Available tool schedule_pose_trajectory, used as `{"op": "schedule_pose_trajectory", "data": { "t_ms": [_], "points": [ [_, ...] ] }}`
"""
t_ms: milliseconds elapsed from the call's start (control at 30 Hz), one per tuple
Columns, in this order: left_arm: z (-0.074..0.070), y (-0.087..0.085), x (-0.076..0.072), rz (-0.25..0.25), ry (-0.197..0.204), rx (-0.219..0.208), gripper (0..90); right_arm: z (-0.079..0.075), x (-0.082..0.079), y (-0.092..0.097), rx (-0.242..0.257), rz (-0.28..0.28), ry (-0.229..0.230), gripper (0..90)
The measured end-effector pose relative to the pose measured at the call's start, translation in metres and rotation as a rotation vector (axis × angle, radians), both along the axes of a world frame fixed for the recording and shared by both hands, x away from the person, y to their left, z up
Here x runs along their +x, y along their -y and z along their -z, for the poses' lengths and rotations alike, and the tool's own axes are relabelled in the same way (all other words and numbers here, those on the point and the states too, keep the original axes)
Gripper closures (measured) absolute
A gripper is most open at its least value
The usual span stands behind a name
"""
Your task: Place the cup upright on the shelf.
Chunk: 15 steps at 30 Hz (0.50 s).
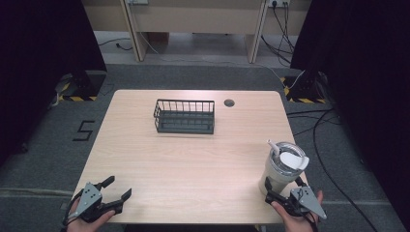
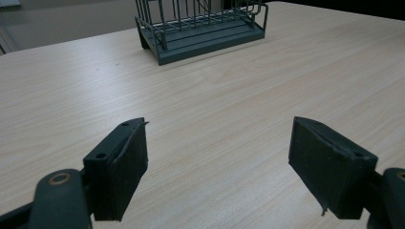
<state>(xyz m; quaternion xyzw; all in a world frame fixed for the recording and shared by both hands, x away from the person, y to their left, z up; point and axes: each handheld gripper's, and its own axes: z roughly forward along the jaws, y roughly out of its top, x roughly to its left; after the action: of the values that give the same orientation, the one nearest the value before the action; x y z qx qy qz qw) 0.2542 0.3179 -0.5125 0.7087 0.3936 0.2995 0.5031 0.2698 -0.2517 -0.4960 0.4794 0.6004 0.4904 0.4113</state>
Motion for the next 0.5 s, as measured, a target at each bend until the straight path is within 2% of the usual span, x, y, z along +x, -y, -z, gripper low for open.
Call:
{"op": "schedule_pose_trajectory", "data": {
  "t_ms": [200, 500],
  "points": [
    [0.0, 0.0, 0.0, 0.002, -0.001, 0.0, 20.6, -0.002, 0.01, -0.001, -0.01, -0.011, 0.001, 3.8],
    [0.0, 0.0, 0.0, 0.007, -0.003, 0.002, 20.6, 0.0, 0.019, -0.002, 0.013, -0.03, 0.006, 7.8]
  ]
}}
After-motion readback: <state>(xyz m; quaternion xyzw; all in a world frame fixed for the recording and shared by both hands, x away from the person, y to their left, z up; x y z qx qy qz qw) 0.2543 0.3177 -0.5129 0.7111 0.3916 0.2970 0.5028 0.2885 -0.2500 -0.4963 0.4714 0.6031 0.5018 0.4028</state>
